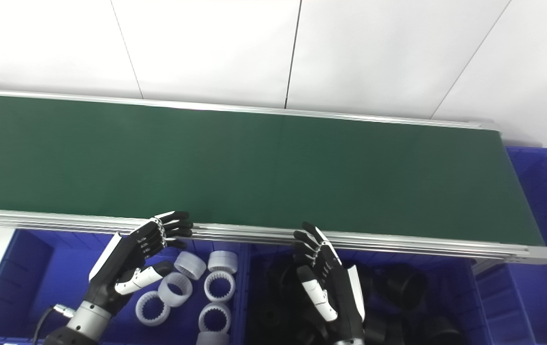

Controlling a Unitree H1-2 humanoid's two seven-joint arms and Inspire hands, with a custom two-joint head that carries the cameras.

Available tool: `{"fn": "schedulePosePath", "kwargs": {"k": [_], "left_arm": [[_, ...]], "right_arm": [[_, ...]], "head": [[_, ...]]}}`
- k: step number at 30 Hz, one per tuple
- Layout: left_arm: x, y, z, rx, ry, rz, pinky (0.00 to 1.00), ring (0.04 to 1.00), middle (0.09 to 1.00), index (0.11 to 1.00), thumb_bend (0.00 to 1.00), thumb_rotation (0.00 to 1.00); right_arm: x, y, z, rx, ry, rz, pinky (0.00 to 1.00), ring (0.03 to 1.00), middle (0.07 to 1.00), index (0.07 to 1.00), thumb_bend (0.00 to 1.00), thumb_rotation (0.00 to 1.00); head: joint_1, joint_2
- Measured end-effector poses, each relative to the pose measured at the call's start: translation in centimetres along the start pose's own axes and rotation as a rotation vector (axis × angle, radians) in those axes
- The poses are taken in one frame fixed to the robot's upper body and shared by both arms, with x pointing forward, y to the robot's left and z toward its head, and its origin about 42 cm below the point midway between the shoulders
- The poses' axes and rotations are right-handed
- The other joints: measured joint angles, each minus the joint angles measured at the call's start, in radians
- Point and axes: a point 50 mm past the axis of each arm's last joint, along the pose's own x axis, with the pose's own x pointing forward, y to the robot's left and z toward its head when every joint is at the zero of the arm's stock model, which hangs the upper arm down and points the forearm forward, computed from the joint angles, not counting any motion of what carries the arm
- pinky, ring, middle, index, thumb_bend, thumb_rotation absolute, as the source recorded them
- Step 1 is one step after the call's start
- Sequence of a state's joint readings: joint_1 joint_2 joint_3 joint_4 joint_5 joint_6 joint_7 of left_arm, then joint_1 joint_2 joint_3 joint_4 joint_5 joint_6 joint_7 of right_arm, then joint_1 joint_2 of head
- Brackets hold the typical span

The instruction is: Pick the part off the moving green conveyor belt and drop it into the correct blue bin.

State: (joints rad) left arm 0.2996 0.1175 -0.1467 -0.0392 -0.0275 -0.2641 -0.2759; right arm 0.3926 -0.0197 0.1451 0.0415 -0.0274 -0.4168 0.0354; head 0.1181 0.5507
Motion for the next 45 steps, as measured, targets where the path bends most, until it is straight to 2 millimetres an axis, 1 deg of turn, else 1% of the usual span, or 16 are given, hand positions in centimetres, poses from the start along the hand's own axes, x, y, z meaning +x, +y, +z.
{"fn": "schedulePosePath", "kwargs": {"k": [1,2,3,5,6,7,8,9,10,15,26,30,33,35,41,45], "left_arm": [[0.0,-0.1,-0.1,-0.001,0.002,-0.002,0.65,0.732,0.754,0.777,0.74,0.5],[-0.1,-0.1,-0.2,-0.002,0.002,-0.002,0.64,0.727,0.749,0.771,0.73,0.47],[-0.1,-0.1,-0.3,-0.001,-0.001,-0.003,0.64,0.725,0.747,0.767,0.73,0.46],[-0.1,-0.1,-0.6,-0.005,0.003,-0.002,0.64,0.723,0.745,0.765,0.73,0.4],[-0.2,-0.2,-0.6,-0.006,0.004,-0.002,0.64,0.721,0.743,0.764,0.72,0.38],[-0.2,-0.2,-0.6,-0.006,0.003,-0.003,0.63,0.718,0.741,0.764,0.72,0.37],[-0.1,-0.2,-0.7,-0.006,0.002,-0.004,0.62,0.712,0.736,0.761,0.71,0.35],[-0.1,-0.2,-0.8,-0.006,0.003,-0.005,0.62,0.712,0.736,0.761,0.71,0.34],[-0.1,-0.2,-0.9,-0.007,0.006,-0.005,0.62,0.708,0.733,0.76,0.71,0.34],[-0.1,-0.1,-1.2,-0.005,0.014,-0.006,0.6,0.693,0.724,0.746,0.7,0.26],[0.4,0.0,-1.2,0.004,-0.007,-0.008,0.6,0.684,0.719,0.734,0.73,0.22],[0.5,0.1,-1.0,0.014,-0.012,-0.01,0.6,0.679,0.714,0.732,0.77,0.19],[0.8,0.4,0.2,0.028,-0.025,-0.001,0.58,0.665,0.708,0.728,0.85,0.14],[1.4,0.8,1.6,0.057,-0.062,0.015,0.58,0.654,0.696,0.718,0.89,0.09],[4.3,3.0,6.4,0.147,-0.197,0.11,0.54,0.622,0.666,0.675,0.95,0.02],[6.7,4.2,8.8,0.195,-0.261,0.188,0.54,0.632,0.681,0.686,0.98,0.08]], "right_arm": [[-0.1,-0.1,-0.1,0.003,0.004,0.0,0.71,0.79,0.834,0.899,0.63,0.78],[-0.1,-0.2,-0.3,0.002,0.011,-0.001,0.71,0.79,0.837,0.902,0.63,0.8],[-0.1,-0.3,-0.5,-0.001,0.019,-0.002,0.72,0.792,0.841,0.905,0.63,0.82],[-0.3,-0.5,-0.8,-0.006,0.031,-0.002,0.74,0.806,0.854,0.922,0.59,0.85],[-0.3,-0.6,-0.9,-0.008,0.033,-0.003,0.75,0.81,0.858,0.928,0.56,0.86],[-0.3,-0.6,-0.9,-0.01,0.035,-0.004,0.76,0.814,0.862,0.936,0.54,0.88],[-0.3,-0.6,-1.0,-0.011,0.038,-0.005,0.77,0.824,0.87,0.952,0.48,0.9],[-0.3,-0.6,-1.1,-0.011,0.041,-0.005,0.78,0.825,0.871,0.955,0.47,0.9],[-0.3,-0.6,-1.3,-0.011,0.046,-0.004,0.79,0.83,0.874,0.961,0.45,0.91],[-0.2,-0.6,-1.5,-0.009,0.055,-0.003,0.82,0.848,0.889,0.978,0.36,0.95],[0.1,-0.5,-1.8,-0.007,0.061,0.0,0.83,0.862,0.887,0.984,0.22,0.99],[0.1,-0.5,-1.8,-0.006,0.059,0.001,0.82,0.859,0.885,0.982,0.19,1.0],[0.2,-0.5,-1.8,-0.005,0.058,0.001,0.82,0.859,0.884,0.982,0.2,1.0],[0.2,-0.5,-1.8,-0.003,0.058,0.0,0.82,0.858,0.884,0.982,0.19,1.0],[0.3,-0.5,-1.8,-0.001,0.059,0.001,0.82,0.856,0.887,0.979,0.17,1.0],[0.3,-0.5,-1.9,0.001,0.06,-0.001,0.81,0.849,0.881,0.975,0.18,1.0]], "head": [[0.008,-0.005],[0.046,-0.032],[0.046,-0.032],[0.096,-0.08],[0.097,-0.08],[0.107,-0.096],[0.109,-0.1],[0.109,-0.1],[0.112,-0.122],[0.107,-0.143],[0.097,-0.147],[0.097,-0.144],[0.098,-0.144],[0.098,-0.146],[0.1,-0.146],[0.101,-0.138]]}}
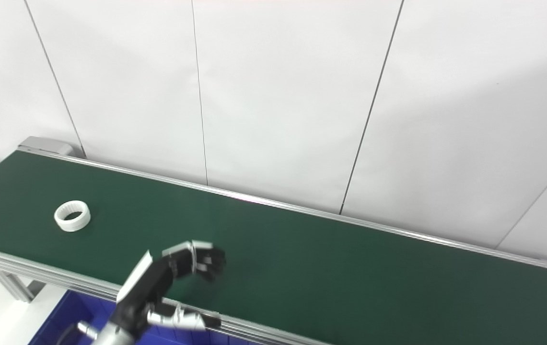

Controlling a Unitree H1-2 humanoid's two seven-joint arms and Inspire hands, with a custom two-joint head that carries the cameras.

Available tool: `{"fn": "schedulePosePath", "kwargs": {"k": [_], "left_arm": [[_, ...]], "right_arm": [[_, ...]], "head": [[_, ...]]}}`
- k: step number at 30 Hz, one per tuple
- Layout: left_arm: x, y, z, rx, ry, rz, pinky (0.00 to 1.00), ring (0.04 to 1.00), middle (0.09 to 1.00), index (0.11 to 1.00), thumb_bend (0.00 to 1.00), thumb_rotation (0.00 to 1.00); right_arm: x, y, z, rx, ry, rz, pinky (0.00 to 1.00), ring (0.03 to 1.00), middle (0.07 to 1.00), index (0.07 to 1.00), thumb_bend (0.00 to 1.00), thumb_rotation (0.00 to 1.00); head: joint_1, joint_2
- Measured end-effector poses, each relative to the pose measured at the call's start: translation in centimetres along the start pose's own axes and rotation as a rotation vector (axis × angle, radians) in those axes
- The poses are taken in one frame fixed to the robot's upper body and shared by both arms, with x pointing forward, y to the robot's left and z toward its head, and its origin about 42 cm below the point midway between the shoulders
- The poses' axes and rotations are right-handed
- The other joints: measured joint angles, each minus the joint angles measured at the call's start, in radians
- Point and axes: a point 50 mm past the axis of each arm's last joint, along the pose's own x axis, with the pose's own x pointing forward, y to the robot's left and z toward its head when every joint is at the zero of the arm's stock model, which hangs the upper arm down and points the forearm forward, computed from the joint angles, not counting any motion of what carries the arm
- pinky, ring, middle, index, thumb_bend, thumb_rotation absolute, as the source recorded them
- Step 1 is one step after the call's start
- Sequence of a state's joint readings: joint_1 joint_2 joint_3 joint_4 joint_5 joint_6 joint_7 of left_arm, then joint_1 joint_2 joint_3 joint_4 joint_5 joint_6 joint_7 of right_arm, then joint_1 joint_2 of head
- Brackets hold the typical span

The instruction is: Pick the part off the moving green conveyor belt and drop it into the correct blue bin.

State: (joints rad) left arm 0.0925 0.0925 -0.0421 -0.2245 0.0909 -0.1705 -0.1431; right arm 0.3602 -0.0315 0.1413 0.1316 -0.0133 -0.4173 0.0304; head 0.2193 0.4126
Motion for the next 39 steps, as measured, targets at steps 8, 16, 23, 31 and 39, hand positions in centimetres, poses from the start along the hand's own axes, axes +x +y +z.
{"fn": "schedulePosePath", "kwargs": {"k": [8,16,23,31,39], "left_arm": [[4.1,0.5,1.4,0.125,-0.022,0.098,0.66,0.759,0.807,0.824,0.81,0.18],[6.5,1.9,1.1,0.431,0.015,0.086,0.74,0.817,0.845,0.816,0.81,0.22],[10.0,3.6,2.2,0.793,0.16,-0.105,0.79,0.864,0.865,0.827,0.85,0.2],[12.5,4.4,1.8,0.871,0.242,-0.309,0.71,0.825,0.838,0.79,0.96,0.1],[12.6,4.9,0.6,0.928,0.297,-0.401,0.75,0.833,0.855,0.812,0.96,0.05]], "right_arm": [[0.0,-0.1,0.0,0.0,0.0,-0.002,0.82,0.856,0.888,0.977,0.18,1.0],[0.0,-0.1,0.0,-0.002,-0.001,-0.004,0.82,0.854,0.885,0.978,0.2,1.0],[0.0,-0.3,0.0,0.005,-0.001,-0.007,0.83,0.866,0.894,0.983,0.19,1.0],[0.0,-0.2,0.0,0.001,-0.002,-0.008,0.82,0.857,0.885,0.972,0.22,1.0],[0.1,-0.2,0.1,0.023,-0.004,-0.018,0.82,0.855,0.891,0.979,0.22,1.0]], "head": [[0.018,0.005],[0.028,0.009],[0.034,0.014],[0.031,0.018],[0.035,0.023]]}}
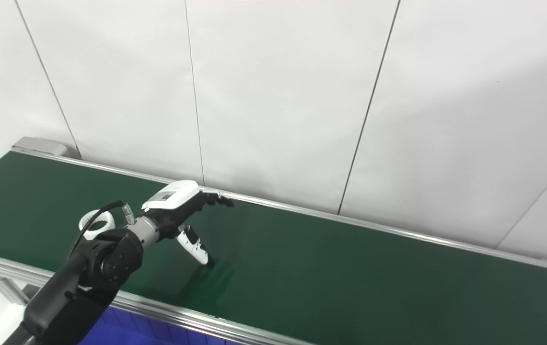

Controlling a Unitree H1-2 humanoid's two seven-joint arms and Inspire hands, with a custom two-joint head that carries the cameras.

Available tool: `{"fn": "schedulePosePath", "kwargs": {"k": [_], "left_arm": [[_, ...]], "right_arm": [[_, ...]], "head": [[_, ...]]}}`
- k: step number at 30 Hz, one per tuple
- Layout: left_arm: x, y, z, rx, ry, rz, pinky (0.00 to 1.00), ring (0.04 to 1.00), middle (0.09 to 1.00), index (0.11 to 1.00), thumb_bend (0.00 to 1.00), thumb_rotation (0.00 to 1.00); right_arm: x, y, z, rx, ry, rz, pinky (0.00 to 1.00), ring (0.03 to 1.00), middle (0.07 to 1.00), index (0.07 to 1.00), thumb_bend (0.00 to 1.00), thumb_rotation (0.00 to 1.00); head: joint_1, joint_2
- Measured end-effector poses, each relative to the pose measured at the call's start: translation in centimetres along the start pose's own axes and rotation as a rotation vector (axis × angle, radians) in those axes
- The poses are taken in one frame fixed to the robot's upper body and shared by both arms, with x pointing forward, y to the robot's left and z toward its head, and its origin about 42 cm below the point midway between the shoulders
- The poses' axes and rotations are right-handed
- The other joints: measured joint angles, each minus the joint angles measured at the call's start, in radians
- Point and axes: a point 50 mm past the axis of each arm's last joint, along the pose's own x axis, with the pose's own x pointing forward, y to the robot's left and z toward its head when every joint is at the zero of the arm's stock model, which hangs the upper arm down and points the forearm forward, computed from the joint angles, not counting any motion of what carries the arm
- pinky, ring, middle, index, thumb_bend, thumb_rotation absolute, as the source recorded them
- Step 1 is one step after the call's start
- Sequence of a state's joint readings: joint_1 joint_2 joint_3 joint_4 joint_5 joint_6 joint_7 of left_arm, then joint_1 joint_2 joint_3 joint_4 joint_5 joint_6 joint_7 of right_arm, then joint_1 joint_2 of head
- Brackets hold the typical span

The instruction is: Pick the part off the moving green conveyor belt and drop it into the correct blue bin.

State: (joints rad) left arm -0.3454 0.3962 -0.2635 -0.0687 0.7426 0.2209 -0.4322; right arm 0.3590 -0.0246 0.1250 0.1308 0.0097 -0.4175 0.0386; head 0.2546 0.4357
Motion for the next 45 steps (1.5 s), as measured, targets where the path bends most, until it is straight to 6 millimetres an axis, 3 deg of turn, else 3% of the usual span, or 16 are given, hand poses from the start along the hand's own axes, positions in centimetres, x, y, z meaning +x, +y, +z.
{"fn": "schedulePosePath", "kwargs": {"k": [11,26,45], "left_arm": [[1.5,0.3,-0.7,0.092,0.014,-0.18,0.79,0.856,0.851,0.801,0.95,0.02],[2.9,-1.8,-3.0,0.121,0.083,-0.302,0.79,0.864,0.882,0.833,0.94,0.03],[3.6,-2.0,-3.1,0.17,0.068,-0.248,0.79,0.859,0.879,0.838,0.91,0.0]], "right_arm": [[0.2,-0.1,0.1,-0.004,-0.004,0.006,0.81,0.85,0.88,0.971,0.24,1.0],[0.1,-0.2,0.0,-0.003,-0.003,0.007,0.8,0.848,0.88,0.972,0.25,1.0],[-0.2,-0.1,0.0,0.003,0.002,0.011,0.8,0.843,0.879,0.966,0.27,0.97]], "head": [[0.005,0.002],[0.003,0.005],[-0.003,0.006]]}}
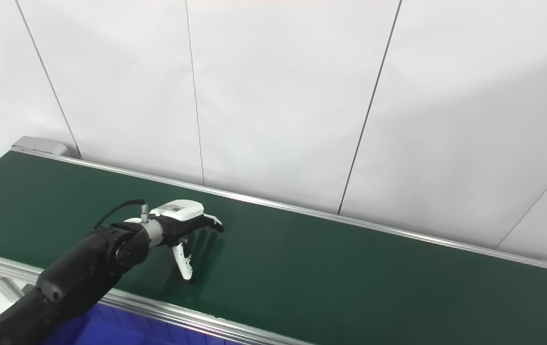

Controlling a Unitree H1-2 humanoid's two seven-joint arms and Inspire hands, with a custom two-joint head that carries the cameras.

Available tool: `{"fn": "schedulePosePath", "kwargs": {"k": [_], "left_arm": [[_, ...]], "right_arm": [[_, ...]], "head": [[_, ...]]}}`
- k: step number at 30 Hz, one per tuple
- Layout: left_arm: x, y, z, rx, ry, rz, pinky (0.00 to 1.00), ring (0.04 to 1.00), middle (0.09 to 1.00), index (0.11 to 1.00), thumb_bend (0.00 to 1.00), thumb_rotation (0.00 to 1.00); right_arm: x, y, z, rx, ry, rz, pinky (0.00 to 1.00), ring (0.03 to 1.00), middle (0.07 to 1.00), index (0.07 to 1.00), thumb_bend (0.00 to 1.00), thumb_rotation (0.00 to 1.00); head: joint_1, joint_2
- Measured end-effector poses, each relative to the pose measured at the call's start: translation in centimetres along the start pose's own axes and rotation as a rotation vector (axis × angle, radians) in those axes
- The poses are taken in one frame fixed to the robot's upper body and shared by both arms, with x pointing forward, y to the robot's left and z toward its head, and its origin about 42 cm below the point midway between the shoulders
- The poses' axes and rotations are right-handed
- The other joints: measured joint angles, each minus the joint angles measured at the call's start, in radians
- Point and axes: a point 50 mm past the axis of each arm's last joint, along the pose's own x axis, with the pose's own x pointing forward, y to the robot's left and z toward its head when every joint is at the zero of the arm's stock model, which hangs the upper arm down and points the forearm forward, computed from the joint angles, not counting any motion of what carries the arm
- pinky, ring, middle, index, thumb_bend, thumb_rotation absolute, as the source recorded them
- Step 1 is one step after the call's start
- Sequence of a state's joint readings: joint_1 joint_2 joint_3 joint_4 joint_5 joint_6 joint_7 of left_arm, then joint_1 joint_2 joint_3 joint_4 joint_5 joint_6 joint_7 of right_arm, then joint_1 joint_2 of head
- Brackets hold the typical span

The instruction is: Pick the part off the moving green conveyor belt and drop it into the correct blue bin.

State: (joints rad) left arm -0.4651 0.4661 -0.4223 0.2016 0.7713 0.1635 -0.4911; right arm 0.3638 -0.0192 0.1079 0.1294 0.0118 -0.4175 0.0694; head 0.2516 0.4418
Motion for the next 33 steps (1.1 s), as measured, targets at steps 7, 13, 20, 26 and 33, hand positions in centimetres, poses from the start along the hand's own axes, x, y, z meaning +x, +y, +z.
{"fn": "schedulePosePath", "kwargs": {"k": [7,13,20,26,33], "left_arm": [[0.01,0.18,0.09,0.018,-0.007,0.033,0.81,0.865,0.881,0.833,0.91,0.0],[-0.01,0.28,0.12,0.023,-0.008,0.049,0.8,0.855,0.871,0.828,0.92,0.0],[0.01,0.28,0.19,0.027,-0.014,0.056,0.8,0.845,0.867,0.819,0.93,0.0],[0.1,0.01,0.3,0.034,-0.018,0.046,0.79,0.838,0.855,0.816,0.94,0.0],[0.26,-0.51,0.5,0.067,-0.022,0.029,0.8,0.841,0.857,0.819,0.94,0.0]], "right_arm": [[-0.02,-0.05,0.01,0.002,0.0,-0.001,0.8,0.845,0.882,0.973,0.26,0.97],[-0.02,-0.1,0.02,0.004,-0.001,0.001,0.8,0.847,0.881,0.971,0.25,0.98],[-0.01,-0.11,0.02,0.002,-0.001,0.003,0.8,0.846,0.882,0.972,0.25,0.98],[-0.01,-0.12,0.02,0.003,-0.001,0.005,0.79,0.843,0.88,0.971,0.27,0.97],[-0.01,-0.07,0.02,0.009,-0.001,0.002,0.79,0.839,0.877,0.963,0.3,0.96]], "head": [[0.003,0.0],[0.002,0.0],[0.0,0.0],[-0.002,0.003],[-0.003,0.006]]}}
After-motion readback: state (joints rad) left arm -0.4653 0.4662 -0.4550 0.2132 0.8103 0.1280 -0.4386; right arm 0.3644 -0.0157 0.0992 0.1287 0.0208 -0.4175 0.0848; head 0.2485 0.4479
